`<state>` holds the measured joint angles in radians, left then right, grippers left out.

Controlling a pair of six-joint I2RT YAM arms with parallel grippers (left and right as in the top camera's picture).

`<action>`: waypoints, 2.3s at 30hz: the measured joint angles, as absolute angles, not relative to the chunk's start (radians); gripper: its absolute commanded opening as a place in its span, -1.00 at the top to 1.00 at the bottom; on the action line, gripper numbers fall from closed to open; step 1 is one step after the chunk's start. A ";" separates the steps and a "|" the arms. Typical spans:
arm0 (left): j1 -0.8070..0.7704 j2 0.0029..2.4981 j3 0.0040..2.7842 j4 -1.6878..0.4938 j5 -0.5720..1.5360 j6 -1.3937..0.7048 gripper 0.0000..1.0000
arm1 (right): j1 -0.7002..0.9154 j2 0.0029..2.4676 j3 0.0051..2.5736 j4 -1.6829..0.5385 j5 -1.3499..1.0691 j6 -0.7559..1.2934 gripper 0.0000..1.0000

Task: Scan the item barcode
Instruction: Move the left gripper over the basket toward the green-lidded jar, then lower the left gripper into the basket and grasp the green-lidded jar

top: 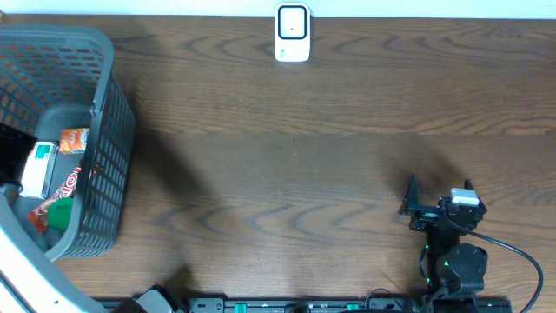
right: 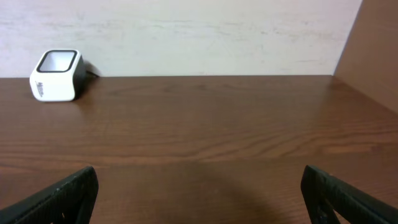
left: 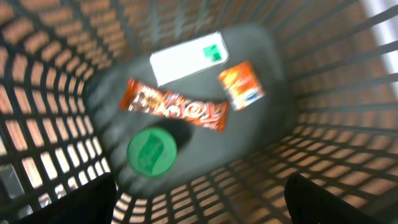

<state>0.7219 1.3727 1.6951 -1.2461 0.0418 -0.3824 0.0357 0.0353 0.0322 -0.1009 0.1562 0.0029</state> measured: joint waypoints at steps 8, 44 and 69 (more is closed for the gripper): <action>0.724 1.386 1.461 -1.205 -0.030 -0.426 -0.71 | 0.036 0.035 0.032 -0.101 0.156 0.003 -0.99; 0.752 1.515 1.137 -0.896 -0.124 -0.502 -0.72 | 0.036 0.035 0.032 -0.101 0.156 0.002 -0.98; 0.752 1.515 1.101 -0.954 -0.058 -0.493 -0.72 | 0.036 0.035 0.032 -0.101 0.156 0.002 -0.99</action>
<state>0.7521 1.5154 1.1011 -0.9539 -0.0578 -0.4931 0.0357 0.0353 0.0319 -0.1009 0.1558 0.0025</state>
